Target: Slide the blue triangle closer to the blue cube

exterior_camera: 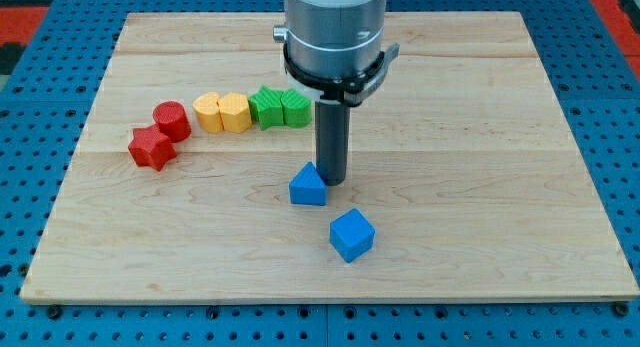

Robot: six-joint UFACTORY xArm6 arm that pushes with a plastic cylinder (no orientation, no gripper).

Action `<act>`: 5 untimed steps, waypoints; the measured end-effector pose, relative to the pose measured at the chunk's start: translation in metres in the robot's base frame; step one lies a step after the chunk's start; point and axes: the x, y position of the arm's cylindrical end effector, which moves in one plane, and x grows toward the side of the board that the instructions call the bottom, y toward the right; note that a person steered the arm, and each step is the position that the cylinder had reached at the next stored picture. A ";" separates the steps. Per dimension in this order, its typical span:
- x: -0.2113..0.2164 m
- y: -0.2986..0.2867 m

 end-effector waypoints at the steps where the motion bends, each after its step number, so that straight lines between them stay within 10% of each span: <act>1: -0.010 -0.044; 3: -0.023 -0.111; 5: 0.014 -0.035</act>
